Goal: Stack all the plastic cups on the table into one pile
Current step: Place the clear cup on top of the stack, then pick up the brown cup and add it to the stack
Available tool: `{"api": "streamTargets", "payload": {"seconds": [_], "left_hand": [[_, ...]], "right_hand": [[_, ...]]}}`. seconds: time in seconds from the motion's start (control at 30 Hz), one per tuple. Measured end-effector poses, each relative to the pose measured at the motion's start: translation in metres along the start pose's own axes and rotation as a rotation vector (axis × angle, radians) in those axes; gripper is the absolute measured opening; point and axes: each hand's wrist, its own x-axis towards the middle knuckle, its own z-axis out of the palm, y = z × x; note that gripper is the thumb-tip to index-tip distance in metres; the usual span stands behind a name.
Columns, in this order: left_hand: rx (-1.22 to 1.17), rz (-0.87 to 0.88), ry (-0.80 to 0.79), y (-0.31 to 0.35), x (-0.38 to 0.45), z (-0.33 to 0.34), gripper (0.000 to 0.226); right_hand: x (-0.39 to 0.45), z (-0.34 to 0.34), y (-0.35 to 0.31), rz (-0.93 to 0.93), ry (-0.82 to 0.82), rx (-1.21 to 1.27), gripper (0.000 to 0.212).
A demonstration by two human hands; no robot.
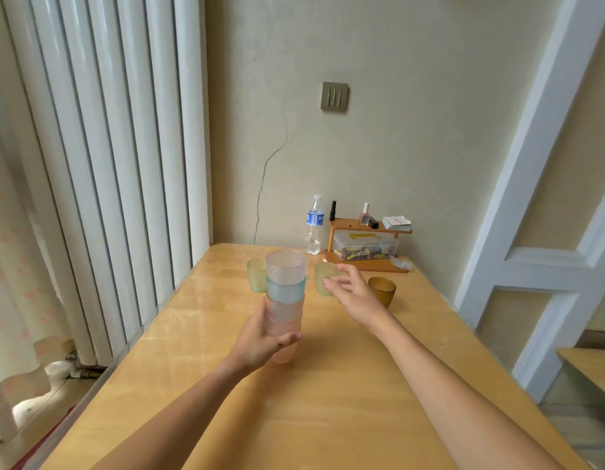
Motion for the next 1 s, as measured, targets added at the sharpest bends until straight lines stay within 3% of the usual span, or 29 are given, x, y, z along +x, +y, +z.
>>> {"api": "streamTargets", "payload": {"seconds": [0.17,0.37,0.57,0.73,1.0], "left_hand": [[0.047,0.025,0.065,-0.011,0.003,0.007,0.068],[0.075,0.075,0.132,-0.017,0.007,0.021,0.05],[0.079,0.106,0.136,-0.013,0.023,0.035,0.057],[0.07,0.094,0.11,-0.017,0.034,0.036,0.065],[0.091,0.084,0.005,-0.009,0.035,0.021,0.084]], "right_hand": [[0.018,-0.018,0.049,0.066,0.343,-0.162,0.051],[0.036,-0.037,0.08,0.04,0.493,-0.371,0.033],[0.059,-0.044,0.092,0.088,0.591,-0.566,0.052],[0.084,-0.049,0.107,0.274,0.495,-0.527,0.082],[0.093,-0.052,0.112,0.333,0.534,-0.359,0.077]]}}
